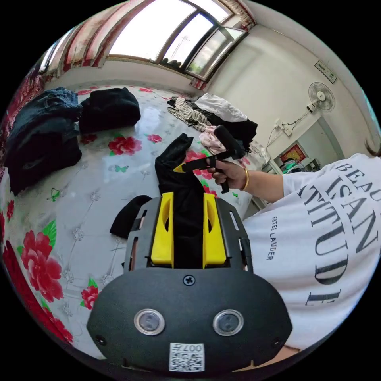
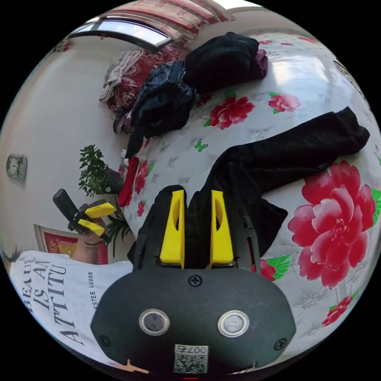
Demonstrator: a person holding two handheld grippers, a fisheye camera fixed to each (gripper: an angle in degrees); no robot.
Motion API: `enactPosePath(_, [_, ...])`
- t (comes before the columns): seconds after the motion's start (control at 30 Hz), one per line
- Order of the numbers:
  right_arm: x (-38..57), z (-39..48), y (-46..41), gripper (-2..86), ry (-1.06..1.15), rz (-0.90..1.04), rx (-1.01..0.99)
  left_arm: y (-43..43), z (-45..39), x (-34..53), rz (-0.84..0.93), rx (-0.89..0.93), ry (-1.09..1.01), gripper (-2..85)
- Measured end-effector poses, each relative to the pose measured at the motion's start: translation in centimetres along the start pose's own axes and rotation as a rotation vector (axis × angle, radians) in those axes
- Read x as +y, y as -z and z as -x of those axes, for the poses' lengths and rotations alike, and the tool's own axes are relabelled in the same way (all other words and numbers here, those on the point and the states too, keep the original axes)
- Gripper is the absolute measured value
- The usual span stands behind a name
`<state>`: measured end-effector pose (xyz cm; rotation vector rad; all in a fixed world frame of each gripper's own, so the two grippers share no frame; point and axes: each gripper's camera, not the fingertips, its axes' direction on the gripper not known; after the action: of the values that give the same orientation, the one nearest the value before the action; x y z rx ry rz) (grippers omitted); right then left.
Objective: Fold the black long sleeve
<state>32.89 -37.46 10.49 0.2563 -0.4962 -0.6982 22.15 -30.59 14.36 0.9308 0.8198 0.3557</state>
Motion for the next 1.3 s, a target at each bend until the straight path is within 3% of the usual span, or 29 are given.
enactPosePath(0.13, [-2.0,-0.4,-3.7,0.7,-0.052,0.101,0.054,-10.4,-0.4,-4.6,0.182,0.081,0.013,11.8])
enactPosePath(0.23, [-0.9,-0.9,-1.4,0.1,-0.06,-0.003,-0.034,-17.9,1.2,-5.5,0.363,-0.023,0.09,5.4])
enactPosePath(0.3, [1.0,-0.6,2.4,-0.1,-0.019,-0.101,-0.033,-15.1,3.2,-6.0,0.23,0.031,0.178,0.8])
enactPosePath(0.43, [5.0,-0.7,10.3,-0.2,0.018,-0.306,-0.07,-8.0,6.2,-5.6,0.039,0.186,0.218,-0.6])
enactPosePath(0.53, [9.2,-0.7,17.1,-0.2,0.023,-0.478,-0.066,-0.2,7.5,-4.6,-0.119,0.164,0.257,-0.8])
enactPosePath(0.63, [14.3,-0.2,22.4,-0.2,0.023,-0.565,0.062,7.4,7.0,-2.6,-0.269,0.092,0.283,-0.8])
enactPosePath(0.7, [18.6,-0.6,24.1,0.0,-0.06,-0.549,0.194,11.3,6.4,-0.2,-0.354,0.055,0.331,-0.9])
enactPosePath(0.9, [24.7,-3.3,19.6,2.1,-0.392,-0.404,0.48,11.0,6.4,3.2,-0.344,0.02,0.5,-0.9])
enactPosePath(1.07, [21.3,-1.4,14.9,3.2,-0.228,-0.386,0.504,10.9,5.0,1.1,-0.359,0.005,0.515,-0.9])
enactPosePath(1.2, [15.3,-2.9,9.0,3.7,-0.117,-0.227,0.433,12.3,2.4,-2.4,-0.333,-0.04,0.449,-0.9])
enactPosePath(1.3, [11.9,-4.2,4.7,4.1,-0.103,-0.102,0.493,13.3,-0.7,-4.6,-0.298,-0.099,0.387,-0.9])
